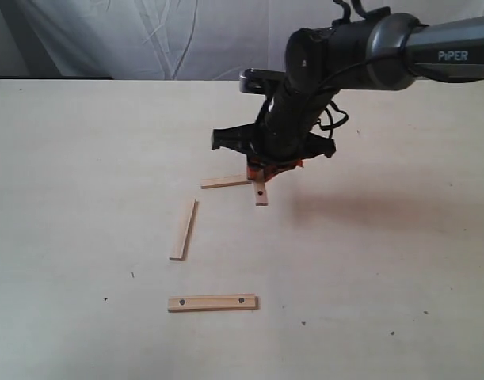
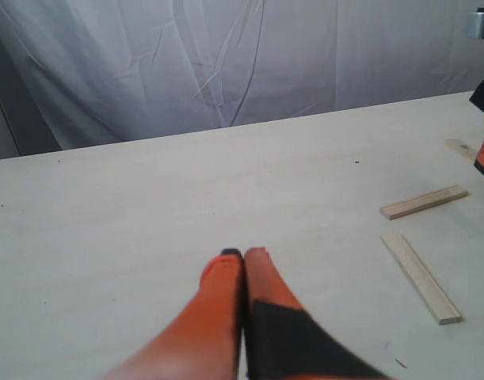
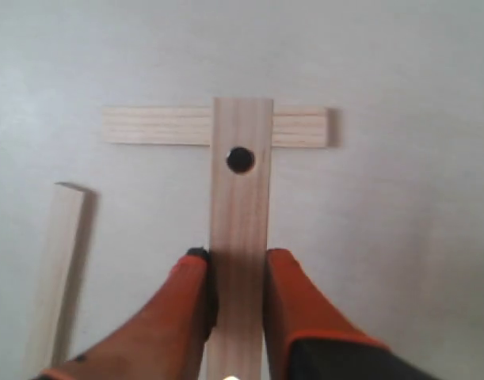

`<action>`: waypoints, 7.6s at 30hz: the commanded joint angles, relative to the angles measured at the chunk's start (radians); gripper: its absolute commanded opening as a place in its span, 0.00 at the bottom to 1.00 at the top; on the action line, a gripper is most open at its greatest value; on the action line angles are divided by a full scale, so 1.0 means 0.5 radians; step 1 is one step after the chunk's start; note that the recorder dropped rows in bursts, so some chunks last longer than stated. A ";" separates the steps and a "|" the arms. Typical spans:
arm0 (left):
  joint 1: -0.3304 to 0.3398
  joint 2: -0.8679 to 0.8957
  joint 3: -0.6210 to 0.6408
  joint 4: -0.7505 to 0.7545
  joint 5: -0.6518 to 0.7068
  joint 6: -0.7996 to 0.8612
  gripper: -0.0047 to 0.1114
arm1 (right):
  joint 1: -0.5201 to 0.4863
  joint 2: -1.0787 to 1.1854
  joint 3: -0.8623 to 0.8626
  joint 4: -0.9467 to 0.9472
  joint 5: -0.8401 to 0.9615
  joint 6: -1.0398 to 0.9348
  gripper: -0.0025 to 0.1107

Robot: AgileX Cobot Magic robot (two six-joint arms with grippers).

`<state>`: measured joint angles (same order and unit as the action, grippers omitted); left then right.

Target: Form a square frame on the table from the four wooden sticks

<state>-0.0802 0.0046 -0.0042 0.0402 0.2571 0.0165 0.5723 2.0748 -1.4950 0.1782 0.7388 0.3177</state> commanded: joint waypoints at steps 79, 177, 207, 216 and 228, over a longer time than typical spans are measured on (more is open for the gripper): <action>0.004 -0.009 0.008 -0.502 -0.910 -0.141 0.04 | -0.288 -0.923 0.746 -0.210 -0.062 -0.125 0.03; -0.765 4.010 -2.304 -0.025 0.023 -1.336 0.04 | -0.539 -0.804 0.746 -0.081 -0.202 -0.116 0.03; -0.724 3.901 -2.304 0.195 0.198 -1.335 0.38 | -0.539 -0.808 0.746 -0.085 -0.188 -0.142 0.03; -0.330 3.439 -2.304 0.690 0.742 -1.129 0.04 | -0.247 -0.779 0.750 0.098 0.122 -0.700 0.03; -0.260 3.331 -2.304 -0.188 0.955 0.030 0.04 | 0.547 -0.515 0.750 0.389 -0.074 -1.578 0.03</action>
<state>-0.2115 1.6781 -1.1556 0.0339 0.7008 -0.0826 0.7898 1.7950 -1.1256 0.3669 0.7351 -0.4072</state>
